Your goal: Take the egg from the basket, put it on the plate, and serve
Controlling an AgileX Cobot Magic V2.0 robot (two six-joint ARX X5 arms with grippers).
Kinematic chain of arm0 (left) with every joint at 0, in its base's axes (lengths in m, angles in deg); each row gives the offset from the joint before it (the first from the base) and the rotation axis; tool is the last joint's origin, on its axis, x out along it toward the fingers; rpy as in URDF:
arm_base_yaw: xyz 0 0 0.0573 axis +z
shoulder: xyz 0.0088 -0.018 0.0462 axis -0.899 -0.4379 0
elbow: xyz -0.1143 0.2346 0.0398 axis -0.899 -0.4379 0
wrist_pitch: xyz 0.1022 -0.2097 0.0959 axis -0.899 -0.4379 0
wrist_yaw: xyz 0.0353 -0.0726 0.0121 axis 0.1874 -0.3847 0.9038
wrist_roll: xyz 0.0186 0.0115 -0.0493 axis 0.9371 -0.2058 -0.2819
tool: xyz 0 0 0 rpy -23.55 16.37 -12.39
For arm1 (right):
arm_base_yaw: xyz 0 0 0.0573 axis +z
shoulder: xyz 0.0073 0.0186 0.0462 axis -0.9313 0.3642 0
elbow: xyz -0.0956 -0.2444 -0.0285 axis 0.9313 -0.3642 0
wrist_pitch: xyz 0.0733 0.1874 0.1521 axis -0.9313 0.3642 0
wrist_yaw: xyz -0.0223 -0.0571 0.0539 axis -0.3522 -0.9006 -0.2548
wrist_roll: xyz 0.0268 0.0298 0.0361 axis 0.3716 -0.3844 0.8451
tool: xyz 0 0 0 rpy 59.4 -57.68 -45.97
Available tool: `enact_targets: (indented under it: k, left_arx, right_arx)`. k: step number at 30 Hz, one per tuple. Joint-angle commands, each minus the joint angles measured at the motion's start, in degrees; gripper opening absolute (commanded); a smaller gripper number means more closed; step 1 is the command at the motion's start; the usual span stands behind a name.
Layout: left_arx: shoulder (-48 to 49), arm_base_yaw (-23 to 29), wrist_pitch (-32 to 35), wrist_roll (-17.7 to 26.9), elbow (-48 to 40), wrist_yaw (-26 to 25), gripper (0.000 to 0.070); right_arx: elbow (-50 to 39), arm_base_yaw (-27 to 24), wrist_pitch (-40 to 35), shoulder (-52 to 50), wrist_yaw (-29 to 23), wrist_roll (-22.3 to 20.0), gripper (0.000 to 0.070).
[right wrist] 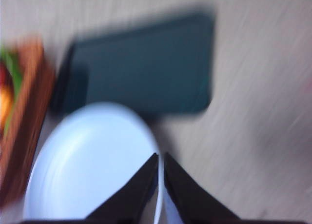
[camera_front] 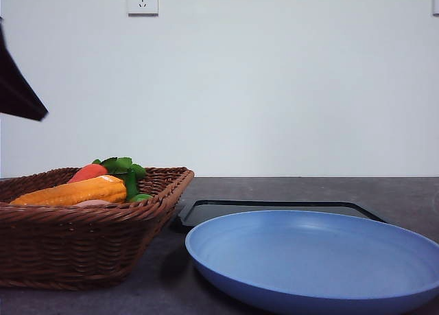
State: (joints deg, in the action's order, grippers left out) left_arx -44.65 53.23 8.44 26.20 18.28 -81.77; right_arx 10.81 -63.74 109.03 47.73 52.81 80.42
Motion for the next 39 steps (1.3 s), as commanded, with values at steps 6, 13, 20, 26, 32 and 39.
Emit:
enact_targets:
  k: [6,13,20,26,32,39]
  left_arx:
    - [-7.76,-4.35,-1.40,4.09,3.74,-0.44,0.0167]
    - [-10.43,-7.64,1.27,3.81,3.74,-0.41,0.0326]
    - [-10.49,-8.62,1.75,3.86,3.74,0.22,0.0325]
    - [-10.49,-8.62,1.73,3.85,3.74,0.23,0.0325]
    - [-10.49,-8.62,1.73,3.86,3.74,0.24,0.0325]
    - [-10.49,-9.55,1.72,3.23,3.74,0.23,0.0354]
  right_arx:
    - [1.04,0.22,3.10,8.23,7.66,-3.20,0.0076]
    - [1.02,0.30,3.72,17.23,7.80,-5.50,0.0224]
    - [1.02,4.11,-2.35,25.93,7.98,-5.32,0.0223]
    - [1.02,7.10,-6.93,30.91,7.82,-3.31,0.0124]
    - [1.02,7.43,-7.87,31.36,7.80,-2.85,0.0000]
    - [1.02,6.14,-5.81,27.97,7.73,-2.40,0.0000]
